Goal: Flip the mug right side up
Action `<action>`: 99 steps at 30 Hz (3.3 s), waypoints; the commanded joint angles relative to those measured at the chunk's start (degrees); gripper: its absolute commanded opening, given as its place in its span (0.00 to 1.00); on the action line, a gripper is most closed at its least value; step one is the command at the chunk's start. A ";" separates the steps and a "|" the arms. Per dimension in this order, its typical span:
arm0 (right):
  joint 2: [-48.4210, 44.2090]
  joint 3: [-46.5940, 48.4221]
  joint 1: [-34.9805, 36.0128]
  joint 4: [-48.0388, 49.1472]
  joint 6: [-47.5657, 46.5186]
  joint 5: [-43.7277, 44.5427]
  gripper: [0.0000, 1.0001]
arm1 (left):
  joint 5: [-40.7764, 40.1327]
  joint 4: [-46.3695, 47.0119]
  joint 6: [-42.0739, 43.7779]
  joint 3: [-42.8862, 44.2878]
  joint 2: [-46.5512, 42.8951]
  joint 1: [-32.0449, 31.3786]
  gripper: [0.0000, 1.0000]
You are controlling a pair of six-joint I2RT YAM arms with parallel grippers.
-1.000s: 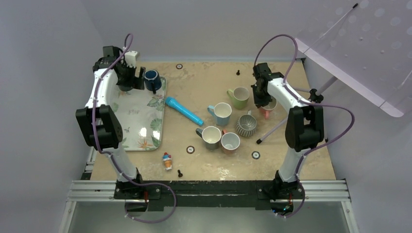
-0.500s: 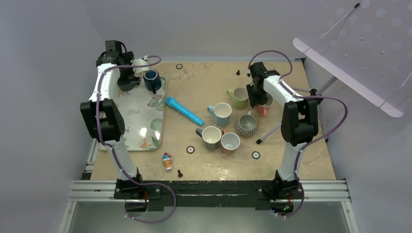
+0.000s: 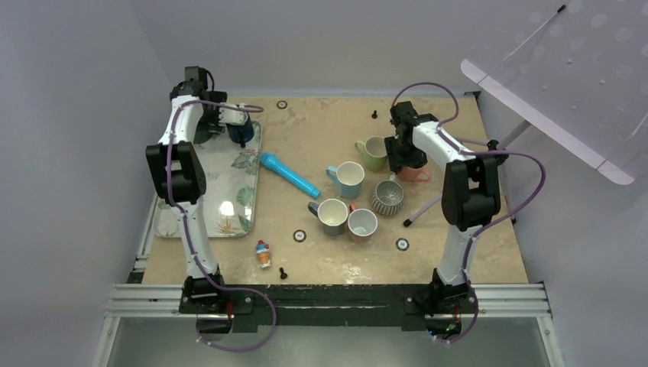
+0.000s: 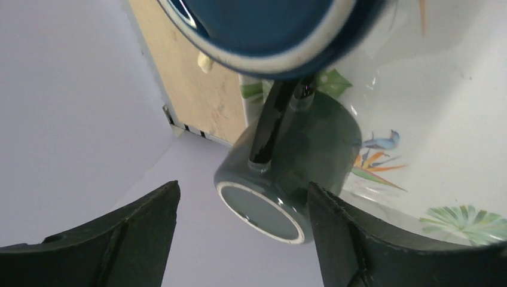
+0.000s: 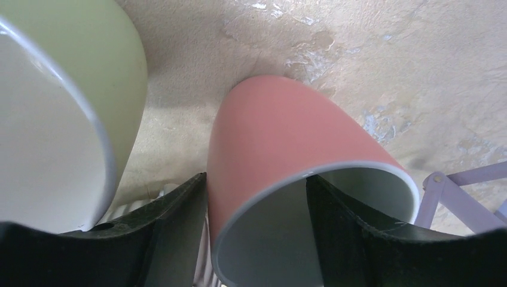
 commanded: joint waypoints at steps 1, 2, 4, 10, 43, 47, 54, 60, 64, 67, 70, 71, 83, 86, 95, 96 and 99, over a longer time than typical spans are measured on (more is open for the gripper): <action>-2.92 -0.27 0.73 -0.13 1.34 3.10 0.65 | 1.68 -2.20 1.14 5.51 3.34 -1.41 0.80; -2.77 -0.22 0.74 -0.27 1.37 3.33 0.65 | 1.04 -2.65 0.70 6.55 4.62 -1.52 0.79; -2.59 -0.11 0.87 -0.63 1.35 3.89 0.65 | -1.14 -4.75 -0.44 8.70 6.61 -1.73 0.77; -3.23 -0.15 1.48 -0.64 1.23 3.65 0.65 | -0.59 -13.14 -2.63 8.02 6.35 -1.62 0.70; -5.66 -1.08 2.94 -1.05 0.28 3.75 0.66 | -12.27 9.56 16.46 -17.80 -3.37 -0.77 0.55; -5.59 -1.30 3.01 -1.18 0.37 3.75 0.66 | -14.26 10.05 13.74 -19.98 -2.37 -1.08 0.36; -7.02 -1.31 3.37 -1.62 0.60 3.95 0.66 | -9.41 5.83 7.11 -17.89 -5.84 -1.02 0.00; -9.68 -1.83 3.83 -1.74 1.20 4.10 0.66 | -6.67 4.87 -1.59 -18.00 -11.45 -1.18 0.00; -12.09 -1.49 5.00 -1.42 1.47 4.21 0.66 | 0.12 -1.51 -11.87 -15.97 -16.91 -1.01 0.00; -14.88 -1.53 6.21 -0.61 1.45 4.53 0.70 | 7.91 -6.80 -19.92 -15.63 -21.87 -1.00 0.00; -17.95 -1.65 8.24 0.57 1.48 5.29 0.83 | 13.61 -12.18 -26.45 -15.91 -27.42 -1.01 0.00; -19.09 -1.68 8.97 1.08 1.42 5.26 0.86 | 15.38 -13.89 -28.57 -15.95 -29.22 -1.00 0.00; -34.70 -15.71 24.92 49.43 10.73 -31.81 0.98 | 52.66 -28.31 -54.51 -13.20 -47.13 -1.50 0.00; -31.73 -20.31 28.69 71.85 20.91 -45.10 0.98 | 57.87 -27.72 -59.58 -12.87 -49.29 -1.87 0.00; -16.05 -13.26 33.70 95.97 39.67 -57.44 0.88 | 67.09 -20.91 -67.74 -17.64 -55.24 -4.32 0.00; -14.60 -12.16 34.24 96.74 40.64 -58.39 0.84 | 67.80 -19.74 -68.82 -18.15 -55.68 -4.53 0.00; -11.77 -10.66 34.83 101.28 44.66 -60.98 0.65 | 68.70 -16.97 -70.26 -19.09 -56.52 -4.87 0.00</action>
